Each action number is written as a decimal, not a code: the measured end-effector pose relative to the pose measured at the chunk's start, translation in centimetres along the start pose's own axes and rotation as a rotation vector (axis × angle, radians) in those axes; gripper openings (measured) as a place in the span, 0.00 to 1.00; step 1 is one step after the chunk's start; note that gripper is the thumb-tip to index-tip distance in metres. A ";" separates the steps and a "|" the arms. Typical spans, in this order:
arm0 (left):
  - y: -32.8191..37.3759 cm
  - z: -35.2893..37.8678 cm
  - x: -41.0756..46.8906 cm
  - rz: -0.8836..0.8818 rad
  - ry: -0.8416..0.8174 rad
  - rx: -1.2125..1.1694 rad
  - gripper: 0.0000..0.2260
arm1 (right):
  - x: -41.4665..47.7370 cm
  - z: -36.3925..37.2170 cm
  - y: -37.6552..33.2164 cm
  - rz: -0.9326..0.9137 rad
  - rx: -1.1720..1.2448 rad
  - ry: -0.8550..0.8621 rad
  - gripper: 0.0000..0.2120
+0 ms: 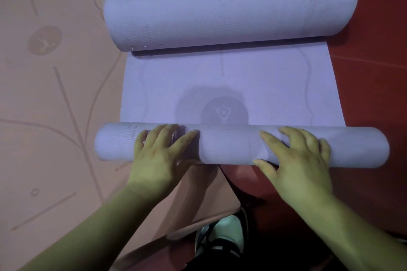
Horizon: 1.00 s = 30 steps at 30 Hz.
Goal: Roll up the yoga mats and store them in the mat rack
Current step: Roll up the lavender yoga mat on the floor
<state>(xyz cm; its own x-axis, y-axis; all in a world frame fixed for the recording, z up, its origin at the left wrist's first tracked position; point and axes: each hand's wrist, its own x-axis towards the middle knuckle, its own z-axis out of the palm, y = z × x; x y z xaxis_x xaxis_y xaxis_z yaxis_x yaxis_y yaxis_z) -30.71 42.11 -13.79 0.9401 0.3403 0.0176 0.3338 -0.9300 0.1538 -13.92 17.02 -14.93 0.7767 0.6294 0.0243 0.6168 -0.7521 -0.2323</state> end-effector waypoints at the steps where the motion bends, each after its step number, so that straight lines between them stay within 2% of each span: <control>1: 0.1 0.3 -0.4 0.010 0.014 0.022 0.26 | 0.1 0.0 0.0 0.002 -0.001 -0.002 0.32; 8: 0.0 1.0 -0.4 0.007 0.040 0.046 0.24 | 0.4 0.0 -0.1 0.004 0.020 0.008 0.33; 18: -0.9 -0.1 1.4 -0.012 -0.036 -0.052 0.26 | 0.8 0.4 -0.1 0.034 0.032 0.045 0.33; 30: -1.3 0.6 1.0 -0.091 -0.008 -0.008 0.28 | 2.1 0.7 0.4 0.026 0.068 0.047 0.30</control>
<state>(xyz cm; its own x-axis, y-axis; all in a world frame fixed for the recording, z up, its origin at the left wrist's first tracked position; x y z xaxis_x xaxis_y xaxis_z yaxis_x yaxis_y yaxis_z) -30.13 43.60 -14.61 0.9063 0.4226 -0.0044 0.4177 -0.8940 0.1621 -12.14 18.21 -15.68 0.7985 0.5988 0.0622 0.5874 -0.7521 -0.2988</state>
